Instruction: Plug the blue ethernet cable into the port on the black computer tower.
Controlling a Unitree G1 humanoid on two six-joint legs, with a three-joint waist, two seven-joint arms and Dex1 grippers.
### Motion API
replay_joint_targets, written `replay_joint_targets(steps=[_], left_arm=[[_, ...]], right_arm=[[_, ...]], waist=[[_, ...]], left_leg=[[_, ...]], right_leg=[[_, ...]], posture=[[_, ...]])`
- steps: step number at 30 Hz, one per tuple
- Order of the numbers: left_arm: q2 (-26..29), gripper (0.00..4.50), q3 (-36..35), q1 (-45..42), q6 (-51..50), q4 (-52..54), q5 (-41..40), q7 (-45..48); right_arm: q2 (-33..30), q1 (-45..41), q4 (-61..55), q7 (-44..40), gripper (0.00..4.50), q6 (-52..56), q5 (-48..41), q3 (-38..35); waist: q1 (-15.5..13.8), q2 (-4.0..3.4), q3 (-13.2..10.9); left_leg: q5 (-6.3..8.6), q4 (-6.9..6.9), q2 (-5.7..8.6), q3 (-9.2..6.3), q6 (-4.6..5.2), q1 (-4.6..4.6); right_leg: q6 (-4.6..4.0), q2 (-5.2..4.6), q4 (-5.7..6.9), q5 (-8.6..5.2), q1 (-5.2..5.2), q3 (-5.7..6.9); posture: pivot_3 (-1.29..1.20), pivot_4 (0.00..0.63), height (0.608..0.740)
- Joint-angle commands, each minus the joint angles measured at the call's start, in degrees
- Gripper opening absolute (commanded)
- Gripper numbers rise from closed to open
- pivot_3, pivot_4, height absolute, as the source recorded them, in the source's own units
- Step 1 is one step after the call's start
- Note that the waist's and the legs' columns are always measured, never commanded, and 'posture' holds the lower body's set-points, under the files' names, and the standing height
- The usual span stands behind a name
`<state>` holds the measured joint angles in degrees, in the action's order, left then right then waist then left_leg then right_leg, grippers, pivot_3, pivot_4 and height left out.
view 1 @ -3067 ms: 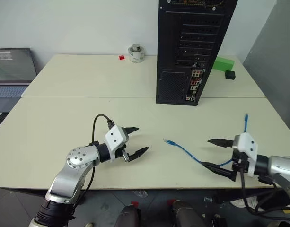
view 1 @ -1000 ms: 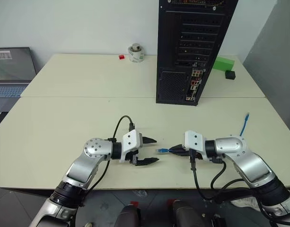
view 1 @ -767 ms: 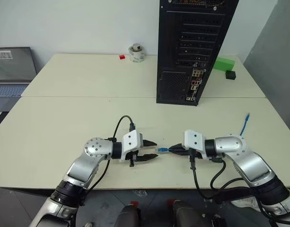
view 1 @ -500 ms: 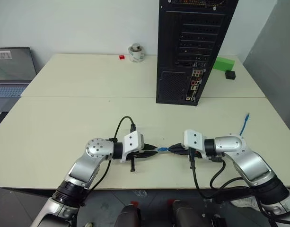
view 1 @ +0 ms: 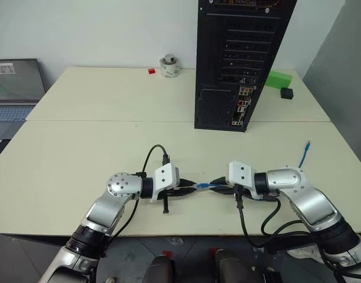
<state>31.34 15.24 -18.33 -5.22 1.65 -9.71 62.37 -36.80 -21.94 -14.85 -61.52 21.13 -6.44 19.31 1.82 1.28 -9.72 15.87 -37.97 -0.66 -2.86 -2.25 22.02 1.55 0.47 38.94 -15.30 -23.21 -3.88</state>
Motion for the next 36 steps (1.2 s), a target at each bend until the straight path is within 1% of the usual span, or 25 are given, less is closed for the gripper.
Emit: replay_joint_targets(steps=[1,2,3,4,5,8,10,12,15,19,24,27,29,31,36], left_arm=[[0.1,0.24,-1.0,0.1,1.9,0.7,0.2,-0.7],[0.0,0.24,-1.1,0.2,1.9,0.8,0.2,-1.0],[-0.1,0.24,-1.2,0.3,2.0,0.8,0.2,-1.3],[-0.1,0.24,-1.3,0.5,2.0,0.9,0.0,-1.6],[-0.1,0.24,-1.5,0.6,1.9,1.1,-0.1,-1.8],[-0.1,0.24,-1.9,1.2,1.9,1.4,-0.3,-2.7],[-0.1,0.24,-2.1,1.4,2.2,1.5,-0.3,-3.3],[0.0,0.24,-2.2,1.5,4.0,1.1,0.5,-4.0],[0.4,0.24,-1.9,1.3,9.1,-0.5,3.1,-4.9],[-0.5,0.24,-2.0,0.2,17.0,-3.8,6.5,-7.8],[-2.2,0.24,-2.4,-1.3,27.3,-7.2,9.6,-12.4],[-1.9,0.24,-1.3,-1.2,41.8,-9.9,14.1,-15.3],[-2.0,0.24,-1.1,-1.5,46.9,-11.6,15.7,-17.0],[-2.1,0.24,-1.4,-2.1,50.5,-13.4,17.4,-19.0],[-2.1,0.24,-2.3,-3.3,55.2,-16.6,21.6,-23.9]], right_arm=[[-1.1,-1.5,-1.5,-2.2,1.85,0.2,-2.4,-1.7],[-1.5,-1.6,-1.6,-2.7,2.05,0.6,-3.1,-2.3],[-1.8,-1.7,-1.7,-3.0,2.36,0.8,-3.6,-2.8],[-2.2,-1.9,-1.7,-3.2,2.50,1.1,-4.3,-3.6],[-2.6,-2.0,-1.8,-3.3,2.80,1.5,-4.9,-4.2],[-3.5,-2.2,-2.0,-3.1,3.48,2.9,-6.8,-6.7],[-3.9,-2.1,-2.1,-2.7,4.03,3.5,-7.8,-8.1],[-4.2,-1.6,-2.3,-2.1,4.50,4.4,-9.0,-9.7],[-4.5,-0.9,-2.7,-1.5,4.50,5.7,-10.4,-11.3],[-3.9,0.0,-3.6,0.3,4.50,9.0,-13.4,-13.9],[-0.9,-0.9,-4.9,4.3,4.50,18.3,-20.1,-16.9],[2.2,-3.4,-4.5,7.1,4.50,26.8,-25.6,-17.7],[3.2,-4.3,-4.0,8.3,4.50,29.9,-27.1,-17.6],[4.0,-5.1,-3.7,9.2,4.50,31.7,-28.4,-17.7],[5.3,-6.6,-3.0,10.8,4.50,35.0,-30.8,-17.6]], waist=[[0.0,0.00,0.0],[0.0,0.00,0.0],[0.0,0.00,0.0],[0.0,0.00,0.0],[0.0,0.00,0.0],[0.0,0.00,0.0],[0.0,0.00,0.0],[0.0,0.00,0.0],[-0.1,0.00,0.0],[-0.1,0.00,0.0],[-0.1,0.00,0.0],[0.1,-0.01,0.0],[0.0,-0.02,0.0],[-0.1,-0.02,0.0],[-0.2,-0.02,0.0]], left_leg=[[0.00,0.00,0.00,0.00,0.00,0.00],[0.00,0.00,0.00,0.00,0.00,0.00],[0.00,0.00,0.00,0.00,0.00,0.00],[0.00,0.00,0.00,0.00,0.00,0.00],[0.00,0.00,0.00,0.00,0.00,0.00],[0.00,0.00,0.00,-0.01,0.00,0.00],[0.00,0.00,-0.01,-0.02,0.00,0.00],[0.00,0.00,-0.01,-0.01,0.00,0.00],[0.00,0.00,-0.01,-0.01,0.00,0.00],[0.00,0.00,0.00,-0.01,0.00,0.00],[0.00,0.00,0.01,-0.01,0.00,0.02],[0.00,0.01,0.00,0.00,0.00,0.01],[0.00,0.02,-0.02,0.00,0.00,-0.01],[0.00,0.01,-0.01,-0.03,0.00,0.01],[0.00,-0.01,0.06,-0.03,0.01,0.05]], right_leg=[[0.00,0.00,0.00,0.00,0.00,0.00],[0.00,0.00,0.00,0.00,0.00,0.00],[0.00,0.00,0.00,0.00,0.00,0.00],[0.00,0.00,0.00,0.00,0.00,0.00],[0.00,0.00,0.00,0.00,0.00,0.00],[0.00,-0.01,0.00,0.00,0.00,0.00],[0.00,-0.01,0.00,0.00,0.00,0.01],[0.00,-0.01,0.00,0.00,0.00,0.01],[0.00,-0.01,0.00,0.00,0.00,0.00],[-0.01,-0.04,0.00,0.00,0.00,0.00],[-0.01,-0.05,0.00,0.01,0.00,0.00],[-0.02,-0.05,0.00,0.01,0.00,-0.02],[-0.03,-0.06,0.01,0.02,0.00,-0.03],[-0.02,-0.07,0.01,0.02,0.00,0.01],[-0.01,-0.12,0.00,0.02,0.00,0.04]], posture=[[0.00,0.150,0.740],[0.00,0.150,0.740],[0.00,0.150,0.740],[0.00,0.150,0.740],[0.00,0.150,0.740],[0.00,0.150,0.740],[0.00,0.150,0.740],[0.00,0.150,0.740],[0.00,0.150,0.740],[0.00,0.150,0.740],[0.00,0.150,0.740],[0.00,0.150,0.740],[0.00,0.150,0.740],[0.00,0.150,0.740],[0.00,0.150,0.740]])
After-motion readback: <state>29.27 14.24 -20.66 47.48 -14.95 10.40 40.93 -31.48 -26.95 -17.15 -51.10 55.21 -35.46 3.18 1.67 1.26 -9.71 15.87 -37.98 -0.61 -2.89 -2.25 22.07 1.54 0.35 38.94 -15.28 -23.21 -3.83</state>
